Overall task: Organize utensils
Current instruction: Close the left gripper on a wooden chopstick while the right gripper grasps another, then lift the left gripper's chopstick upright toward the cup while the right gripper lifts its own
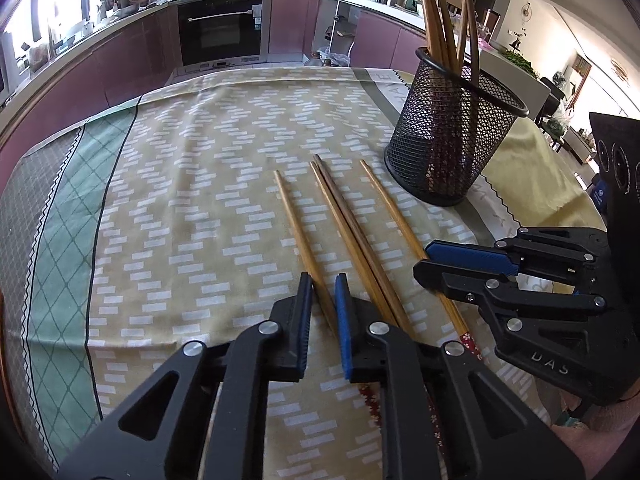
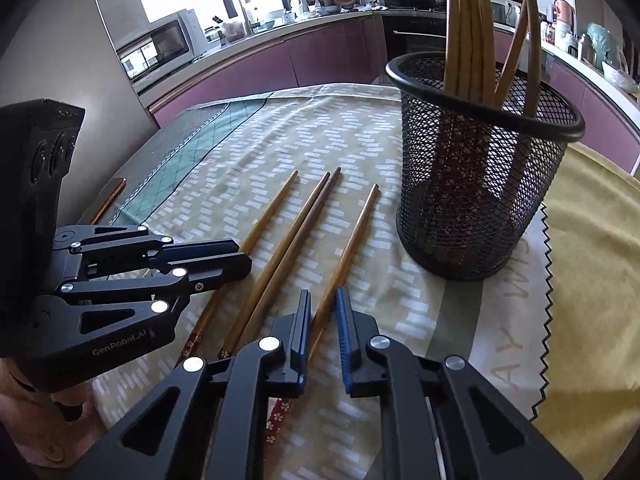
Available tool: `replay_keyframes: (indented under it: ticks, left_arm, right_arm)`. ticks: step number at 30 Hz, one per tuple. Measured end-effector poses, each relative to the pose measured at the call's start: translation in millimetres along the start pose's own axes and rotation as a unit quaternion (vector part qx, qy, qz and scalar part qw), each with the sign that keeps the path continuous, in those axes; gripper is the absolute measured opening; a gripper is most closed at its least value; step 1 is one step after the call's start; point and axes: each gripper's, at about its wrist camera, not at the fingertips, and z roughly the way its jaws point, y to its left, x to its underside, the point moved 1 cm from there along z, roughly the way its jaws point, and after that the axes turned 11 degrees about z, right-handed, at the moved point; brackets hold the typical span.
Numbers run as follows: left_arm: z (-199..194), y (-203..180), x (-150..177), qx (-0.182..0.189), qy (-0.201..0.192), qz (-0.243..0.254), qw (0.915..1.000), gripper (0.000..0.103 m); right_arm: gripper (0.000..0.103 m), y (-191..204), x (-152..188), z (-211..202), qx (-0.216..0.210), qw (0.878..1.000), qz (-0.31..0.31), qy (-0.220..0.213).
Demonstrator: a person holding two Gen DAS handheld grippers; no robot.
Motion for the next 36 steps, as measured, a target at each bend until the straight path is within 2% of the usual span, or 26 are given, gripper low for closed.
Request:
replay_keyframes:
  ticks: [5, 11, 23, 36]
  left_arm:
    - [-1.9, 4.9, 2.8, 0.009, -0.004, -0.021, 0.9997, 0.008]
    - [-9.6, 5.8, 5.4, 0.012, -0.012, -0.027, 0.9995, 0.007]
    - [-35.6, 2.7, 1.0, 0.032, -0.04, -0.019, 0.9985, 0.007]
    - [-59.8, -8.5, -7.2, 0.045, -0.065, -0.008, 0.9969, 0.007]
  right_arm:
    - [0.006, -5.5, 0.8, -1.0, -0.011, 1.0, 0.022, -0.002]
    - [0.006, -9.6, 0.3, -10.5, -0.023, 0.999, 0.027, -0.011]
    - [0.006, -5.4, -2.5, -33.3, -0.067, 0.997, 0.025, -0.032]
    - [0.006, -7.1, -4.8, -54.8, -0.087, 0.994, 0.024, -0.055]
